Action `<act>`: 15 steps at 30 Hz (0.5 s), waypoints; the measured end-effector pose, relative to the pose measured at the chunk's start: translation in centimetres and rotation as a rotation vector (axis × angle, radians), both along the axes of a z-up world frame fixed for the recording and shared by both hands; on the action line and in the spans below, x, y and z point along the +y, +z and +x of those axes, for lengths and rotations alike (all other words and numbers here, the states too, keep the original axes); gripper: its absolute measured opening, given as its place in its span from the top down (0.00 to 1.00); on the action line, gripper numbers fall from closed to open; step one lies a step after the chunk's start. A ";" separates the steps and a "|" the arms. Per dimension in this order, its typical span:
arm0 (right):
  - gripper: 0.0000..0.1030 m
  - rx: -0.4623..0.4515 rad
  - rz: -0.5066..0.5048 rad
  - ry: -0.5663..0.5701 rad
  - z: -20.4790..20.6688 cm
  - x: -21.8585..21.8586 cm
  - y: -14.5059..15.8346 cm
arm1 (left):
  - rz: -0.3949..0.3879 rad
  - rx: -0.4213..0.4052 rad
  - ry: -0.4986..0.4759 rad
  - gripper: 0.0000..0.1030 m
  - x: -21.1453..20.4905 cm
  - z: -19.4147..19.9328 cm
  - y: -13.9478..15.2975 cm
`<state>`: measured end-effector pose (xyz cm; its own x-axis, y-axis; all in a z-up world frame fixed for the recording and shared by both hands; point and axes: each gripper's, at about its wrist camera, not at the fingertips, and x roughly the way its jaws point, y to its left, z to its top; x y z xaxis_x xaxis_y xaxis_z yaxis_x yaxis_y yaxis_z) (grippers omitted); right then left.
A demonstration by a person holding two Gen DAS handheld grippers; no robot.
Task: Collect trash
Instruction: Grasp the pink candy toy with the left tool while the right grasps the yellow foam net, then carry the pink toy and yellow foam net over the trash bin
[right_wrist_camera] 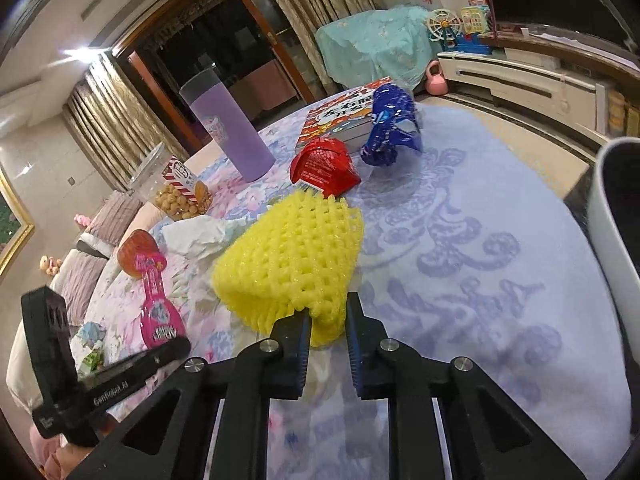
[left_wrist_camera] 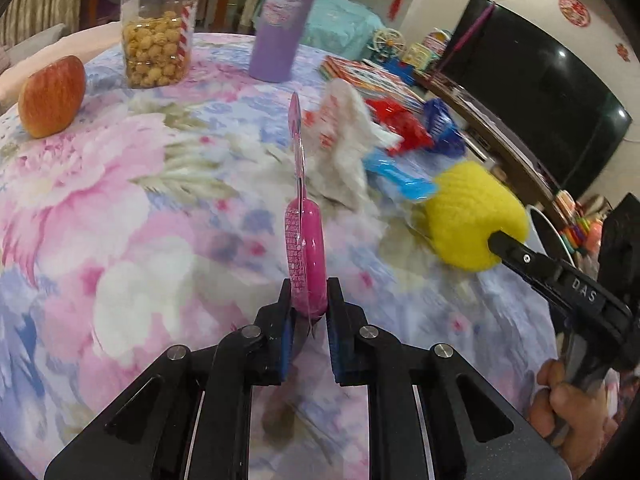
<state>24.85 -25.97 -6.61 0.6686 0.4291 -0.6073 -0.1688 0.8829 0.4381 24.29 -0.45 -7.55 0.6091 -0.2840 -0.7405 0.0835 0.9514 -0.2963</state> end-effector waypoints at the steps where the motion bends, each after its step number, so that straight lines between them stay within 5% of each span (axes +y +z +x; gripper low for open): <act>1: 0.84 -0.002 0.002 -0.003 -0.3 -0.2 0.1 | -0.003 -0.002 -0.015 0.87 -0.5 -0.5 0.1; 15: 0.85 -0.048 0.014 -0.071 -5.4 -3.9 1.9 | 0.007 -0.032 -0.172 0.87 -7.0 -3.0 1.6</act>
<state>19.43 -29.87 -4.74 0.7257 0.3882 -0.5681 -0.1271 0.8871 0.4438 21.24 -7.47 -5.95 0.5751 -0.3805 -0.7242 0.2541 0.9245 -0.2840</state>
